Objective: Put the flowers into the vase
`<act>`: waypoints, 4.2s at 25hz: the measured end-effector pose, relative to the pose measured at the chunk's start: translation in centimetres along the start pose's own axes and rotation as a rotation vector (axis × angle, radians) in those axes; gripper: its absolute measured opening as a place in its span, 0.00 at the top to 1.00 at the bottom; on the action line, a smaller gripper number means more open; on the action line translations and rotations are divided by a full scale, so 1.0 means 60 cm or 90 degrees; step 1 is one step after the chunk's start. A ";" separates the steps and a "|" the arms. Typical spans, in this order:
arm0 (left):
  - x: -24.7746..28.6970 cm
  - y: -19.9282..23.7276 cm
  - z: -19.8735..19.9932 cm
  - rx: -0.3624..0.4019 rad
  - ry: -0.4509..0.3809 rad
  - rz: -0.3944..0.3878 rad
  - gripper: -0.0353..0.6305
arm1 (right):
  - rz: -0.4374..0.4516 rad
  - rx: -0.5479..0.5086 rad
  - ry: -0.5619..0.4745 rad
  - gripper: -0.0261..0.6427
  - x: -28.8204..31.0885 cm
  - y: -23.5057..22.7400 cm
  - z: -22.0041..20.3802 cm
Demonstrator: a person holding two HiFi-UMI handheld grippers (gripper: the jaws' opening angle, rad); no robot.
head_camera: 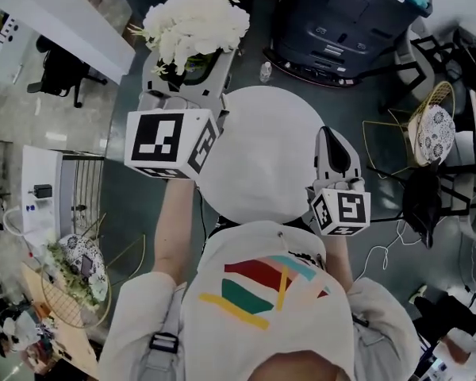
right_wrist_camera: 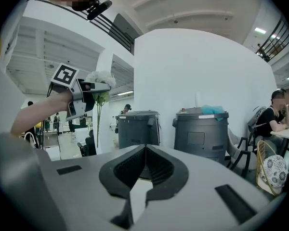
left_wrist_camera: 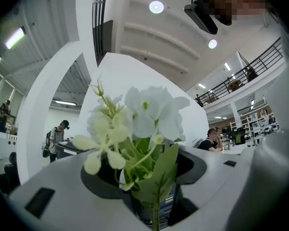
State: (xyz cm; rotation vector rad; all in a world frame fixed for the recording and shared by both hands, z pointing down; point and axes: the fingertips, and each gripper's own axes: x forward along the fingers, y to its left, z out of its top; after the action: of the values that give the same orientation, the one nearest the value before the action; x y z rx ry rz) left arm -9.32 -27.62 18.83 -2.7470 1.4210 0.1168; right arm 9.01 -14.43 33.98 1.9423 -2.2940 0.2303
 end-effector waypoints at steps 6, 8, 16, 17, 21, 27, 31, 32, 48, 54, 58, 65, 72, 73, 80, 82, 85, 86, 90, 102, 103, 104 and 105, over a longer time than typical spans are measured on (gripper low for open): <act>0.013 0.010 -0.025 0.007 -0.036 0.007 0.54 | -0.028 0.004 0.019 0.94 -0.006 -0.028 -0.016; 0.013 0.015 -0.050 0.018 -0.037 0.015 0.54 | -0.032 0.005 0.025 0.94 -0.005 -0.033 -0.020; -0.005 0.020 -0.170 0.041 -0.036 0.032 0.54 | -0.047 -0.003 0.054 0.94 -0.003 -0.046 -0.042; -0.007 0.019 -0.185 0.047 -0.031 0.032 0.54 | -0.048 -0.004 0.057 0.94 -0.002 -0.047 -0.043; -0.013 0.014 -0.233 0.057 -0.021 0.033 0.54 | -0.043 -0.009 0.069 0.94 0.008 -0.045 -0.047; -0.017 0.020 -0.311 0.050 0.005 0.034 0.54 | -0.025 -0.026 0.089 0.94 0.022 -0.024 -0.060; -0.022 0.021 -0.353 0.039 0.031 0.032 0.54 | -0.018 -0.032 0.101 0.94 0.026 -0.016 -0.066; -0.023 0.021 -0.362 0.037 0.036 0.028 0.54 | -0.019 -0.033 0.103 0.94 0.027 -0.015 -0.067; -0.058 0.002 -0.443 -0.029 0.117 -0.015 0.35 | 0.003 -0.043 0.108 0.94 0.031 0.015 -0.067; -0.077 -0.010 -0.478 -0.035 0.160 -0.014 0.29 | 0.009 -0.044 0.105 0.94 0.017 0.022 -0.069; -0.098 -0.016 -0.495 -0.042 0.182 -0.009 0.28 | 0.011 -0.047 0.102 0.94 0.003 0.025 -0.069; -0.160 -0.005 -0.472 -0.057 0.193 0.045 0.28 | 0.025 -0.042 0.083 0.94 -0.019 0.038 -0.061; -0.241 0.048 -0.355 -0.047 0.133 0.143 0.28 | 0.067 -0.014 0.040 0.94 -0.010 0.068 -0.042; -0.251 0.055 -0.330 -0.044 0.118 0.155 0.28 | 0.074 -0.013 0.031 0.94 -0.007 0.076 -0.035; -0.295 0.069 -0.122 0.000 -0.029 0.203 0.45 | 0.116 -0.027 -0.051 0.94 0.008 0.113 0.040; -0.303 0.069 -0.070 0.029 -0.047 0.216 0.60 | 0.117 -0.026 -0.080 0.94 0.008 0.118 0.069; -0.312 0.063 -0.019 0.056 -0.071 0.235 0.87 | 0.103 -0.011 -0.118 0.94 0.004 0.120 0.104; -0.315 0.057 -0.007 0.051 -0.082 0.234 0.93 | 0.100 -0.003 -0.128 0.94 0.001 0.120 0.113; -0.310 0.030 0.017 0.035 -0.096 0.213 0.93 | 0.101 0.013 -0.156 0.94 -0.015 0.126 0.140; -0.266 -0.019 -0.037 0.021 -0.045 0.171 0.93 | 0.099 -0.016 -0.125 0.94 -0.029 0.111 0.111; -0.265 -0.019 -0.037 0.022 -0.046 0.171 0.93 | 0.098 -0.019 -0.125 0.94 -0.029 0.110 0.111; -0.264 -0.019 -0.037 0.024 -0.047 0.171 0.93 | 0.097 -0.019 -0.126 0.94 -0.030 0.108 0.111; -0.263 -0.019 -0.036 0.027 -0.047 0.171 0.93 | 0.096 -0.018 -0.127 0.94 -0.030 0.106 0.112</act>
State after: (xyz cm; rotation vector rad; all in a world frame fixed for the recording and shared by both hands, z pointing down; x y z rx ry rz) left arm -17.36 -14.31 22.39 -2.4770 1.7423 0.1940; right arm 3.04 -12.97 26.85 1.8559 -2.5580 0.0189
